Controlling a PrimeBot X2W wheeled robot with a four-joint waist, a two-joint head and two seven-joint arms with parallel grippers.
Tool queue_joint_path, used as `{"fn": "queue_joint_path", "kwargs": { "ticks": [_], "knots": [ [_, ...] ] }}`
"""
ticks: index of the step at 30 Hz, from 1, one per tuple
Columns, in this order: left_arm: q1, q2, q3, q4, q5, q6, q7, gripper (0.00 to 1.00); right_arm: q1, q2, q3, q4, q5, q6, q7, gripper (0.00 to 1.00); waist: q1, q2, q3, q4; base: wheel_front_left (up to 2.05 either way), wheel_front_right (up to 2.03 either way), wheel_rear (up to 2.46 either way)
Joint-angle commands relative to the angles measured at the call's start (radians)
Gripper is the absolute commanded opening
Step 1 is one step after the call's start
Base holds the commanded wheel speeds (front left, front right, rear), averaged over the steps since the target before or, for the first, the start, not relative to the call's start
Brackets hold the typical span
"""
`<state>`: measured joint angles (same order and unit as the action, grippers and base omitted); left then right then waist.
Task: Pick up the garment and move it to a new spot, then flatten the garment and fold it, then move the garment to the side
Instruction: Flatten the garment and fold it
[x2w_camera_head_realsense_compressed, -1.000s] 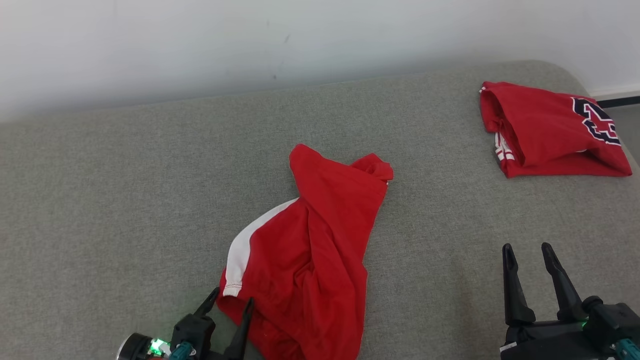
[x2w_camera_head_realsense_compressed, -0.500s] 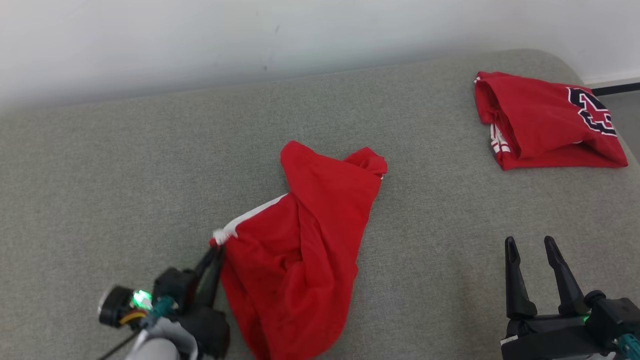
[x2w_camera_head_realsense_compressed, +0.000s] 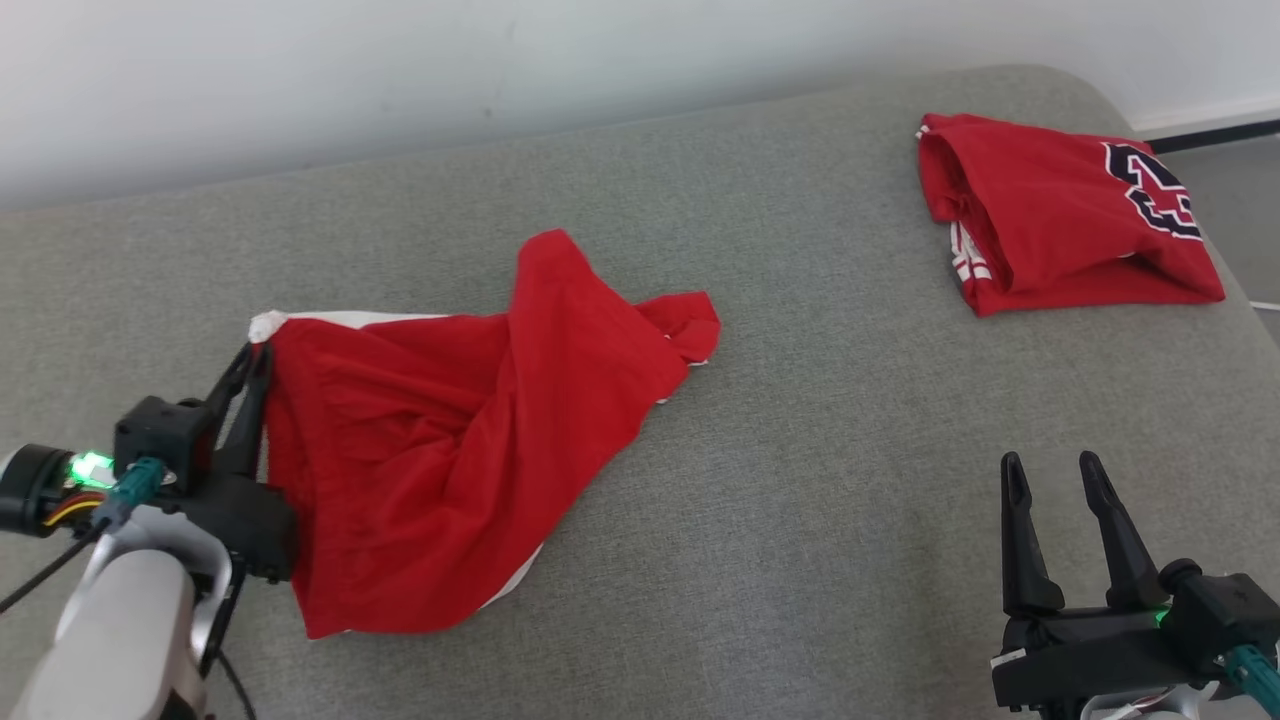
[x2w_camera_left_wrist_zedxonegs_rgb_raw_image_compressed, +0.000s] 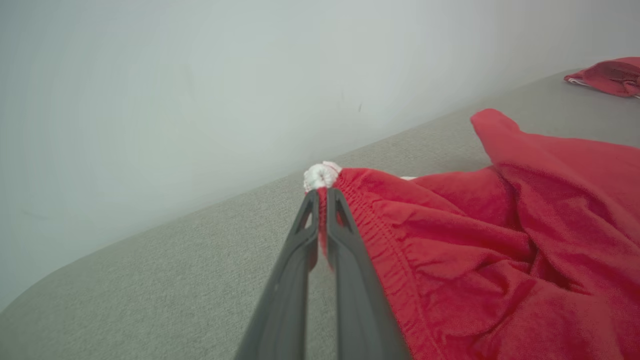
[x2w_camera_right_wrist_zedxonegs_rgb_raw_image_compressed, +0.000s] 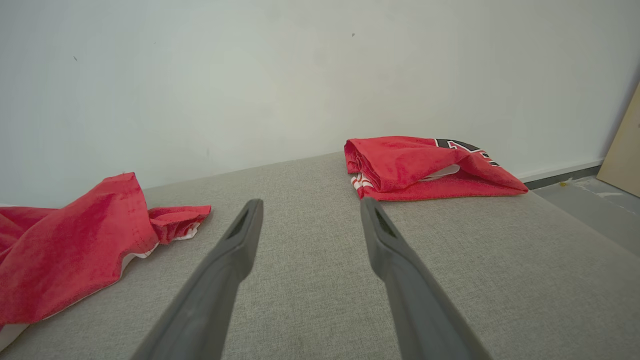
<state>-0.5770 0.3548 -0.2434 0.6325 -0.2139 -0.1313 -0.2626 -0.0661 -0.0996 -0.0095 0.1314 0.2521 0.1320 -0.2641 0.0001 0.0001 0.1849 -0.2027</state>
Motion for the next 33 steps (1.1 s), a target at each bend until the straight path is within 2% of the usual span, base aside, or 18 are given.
{"fn": "queue_joint_path", "kwargs": {
  "ticks": [1, 2, 3, 7, 15, 25, 28, 33],
  "knots": [
    [-0.018, 0.018, -0.001, 0.022, -0.004, 0.002, -0.003, 0.0, -0.012, 0.003, 0.003, 0.004, -0.005, -0.003, 0.0, 1.0, -0.0001, -0.0001, 0.011, -0.017, 0.0, 0.0, 0.0],
    [-0.025, 0.02, 0.0, 0.026, -0.007, 0.002, -0.003, 0.43, -0.014, 0.004, 0.003, 0.006, -0.004, -0.003, 0.0, 1.0, -0.0001, -0.0001, 0.011, -0.019, 0.0, 0.0, 0.0],
    [-0.022, 0.019, 0.004, 0.029, -0.01, 0.002, -0.003, 1.0, -0.015, 0.004, 0.002, 0.008, -0.004, -0.003, 0.0, 1.0, -0.0001, -0.0001, 0.01, -0.02, 0.0, 0.0, 0.0],
    [0.015, 0.002, 0.03, 0.002, -0.006, 0.007, -0.003, 1.0, -0.003, 0.005, -0.007, 0.012, -0.008, -0.003, 0.0, 1.0, -0.0001, -0.0001, -0.008, -0.007, 0.0, 0.0, 0.0],
    [0.127, -0.043, 0.114, -0.169, 0.005, 0.026, -0.003, 1.0, 0.019, -0.008, -0.009, 0.016, -0.005, -0.003, 0.0, 1.0, -0.0001, -0.0001, -0.066, 0.045, 0.0, 0.0, 0.0],
    [0.369, -0.147, 0.227, -0.453, 0.054, 0.052, -0.003, 1.0, 0.055, -0.019, -0.008, 0.018, 0.001, -0.003, 0.0, 1.0, -0.0001, -0.0001, -0.117, 0.126, 0.0, 0.0, 0.0],
    [0.433, -0.175, 0.257, -0.514, 0.065, 0.063, -0.003, 1.0, 0.065, -0.022, -0.009, 0.017, 0.004, -0.003, 0.0, 1.0, -0.0001, -0.0001, -0.125, 0.146, 0.0, 0.0, 0.0],
    [0.516, -0.215, 0.287, -0.588, 0.075, 0.056, -0.003, 1.0, 0.075, -0.027, -0.011, 0.021, 0.011, -0.003, 0.0, 1.0, -0.0001, -0.0001, -0.134, 0.179, 0.0, 0.0, 0.0]
  ]
}}
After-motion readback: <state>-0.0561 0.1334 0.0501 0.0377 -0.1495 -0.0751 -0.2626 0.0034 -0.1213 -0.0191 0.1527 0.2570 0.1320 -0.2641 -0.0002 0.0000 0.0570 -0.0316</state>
